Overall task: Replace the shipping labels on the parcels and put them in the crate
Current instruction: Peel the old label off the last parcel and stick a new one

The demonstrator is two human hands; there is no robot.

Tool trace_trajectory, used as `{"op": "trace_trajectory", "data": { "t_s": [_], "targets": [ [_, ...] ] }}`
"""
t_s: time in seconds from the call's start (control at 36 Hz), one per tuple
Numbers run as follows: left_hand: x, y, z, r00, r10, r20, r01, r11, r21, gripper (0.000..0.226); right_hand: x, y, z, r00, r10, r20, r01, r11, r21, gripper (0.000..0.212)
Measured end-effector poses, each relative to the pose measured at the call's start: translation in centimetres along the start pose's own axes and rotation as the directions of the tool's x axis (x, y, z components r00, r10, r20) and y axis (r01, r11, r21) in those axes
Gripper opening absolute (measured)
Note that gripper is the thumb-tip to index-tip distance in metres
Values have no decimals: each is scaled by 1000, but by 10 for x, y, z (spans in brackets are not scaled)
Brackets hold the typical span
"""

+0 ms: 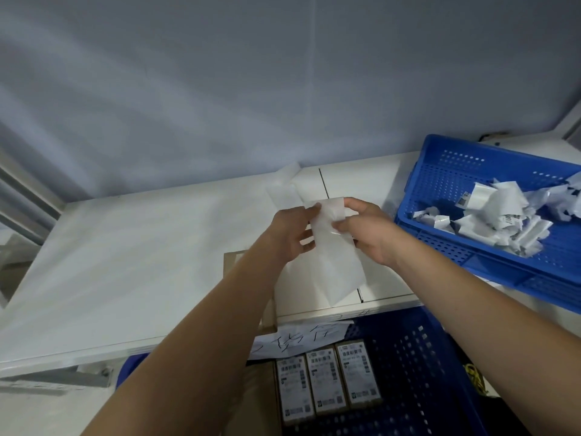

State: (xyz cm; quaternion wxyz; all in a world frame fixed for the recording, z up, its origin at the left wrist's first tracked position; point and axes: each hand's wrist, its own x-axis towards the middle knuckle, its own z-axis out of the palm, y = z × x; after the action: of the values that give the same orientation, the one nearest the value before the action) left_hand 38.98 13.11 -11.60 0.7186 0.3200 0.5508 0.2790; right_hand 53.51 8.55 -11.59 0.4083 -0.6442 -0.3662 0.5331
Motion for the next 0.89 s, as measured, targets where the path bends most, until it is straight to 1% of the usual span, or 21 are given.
{"op": "trace_trajectory", "data": {
  "t_s": [0.06, 0.11, 0.19, 0.25, 0.31, 0.33, 0.39, 0.44, 0.47, 0.53, 0.61, 0.72, 0.81, 0.89],
  "targets": [
    [1, -2, 0, 1000, 20, -4, -20, 999, -47, 18, 0, -1, -2, 1000, -6, 0, 6, 1000, -31, 39],
    [3, -4, -2, 999, 36, 4, -35, 996, -88, 14, 0, 0, -3, 1000, -15, -7, 15, 997, -80, 37],
    [5, -4, -5, 998, 64, -4, -64, 994, -87, 8, -2, -1, -2, 1000, -22, -8, 21, 990, -142, 39],
    [4, -4, -5, 995, 97, -7, -98, 993, -73, 10, -2, -1, 0, 999, -24, -48, 14, 983, -185, 41],
    [2, -5, -5, 991, 133, -10, -134, 989, -70, 12, -1, -2, 2, 990, -29, -138, -6, 969, -247, 45],
    [2, -5, -5, 988, 157, -16, -157, 985, -66, 15, -1, -4, 4, 980, -58, -192, -2, 954, -299, 49],
    [1, -6, -4, 976, 216, -35, -217, 976, -36, 21, -2, -9, 7, 947, -202, -250, 69, 888, -455, 56],
    [1, -8, -1, 963, 264, -50, -265, 964, -7, 27, -6, -14, 10, 908, -369, -201, 189, 786, -588, 62],
    [0, -8, 1, 958, 282, -53, -282, 959, 5, 28, -7, -16, 10, 894, -418, -162, 245, 757, -606, 61],
    [-2, -7, 5, 951, 306, -52, -304, 952, 37, 28, -7, -17, 9, 879, -467, -99, 318, 727, -609, 53],
    [-6, -5, 10, 938, 346, -28, -342, 936, 85, 17, -4, -20, 5, 840, -541, -34, 372, 621, -690, 41],
    [-8, -6, 14, 911, 411, -3, -406, 901, 151, 19, -5, -29, 0, 836, -549, 9, 399, 596, -697, 40],
    [-6, -8, 16, 886, 464, 14, -455, 861, 226, 16, -5, -30, -4, 833, -554, -3, 392, 593, -703, 34],
    [-5, -9, 16, 863, 505, 24, -493, 829, 265, 15, -3, -29, -6, 836, -548, -24, 388, 622, -680, 25]
  ]
}}
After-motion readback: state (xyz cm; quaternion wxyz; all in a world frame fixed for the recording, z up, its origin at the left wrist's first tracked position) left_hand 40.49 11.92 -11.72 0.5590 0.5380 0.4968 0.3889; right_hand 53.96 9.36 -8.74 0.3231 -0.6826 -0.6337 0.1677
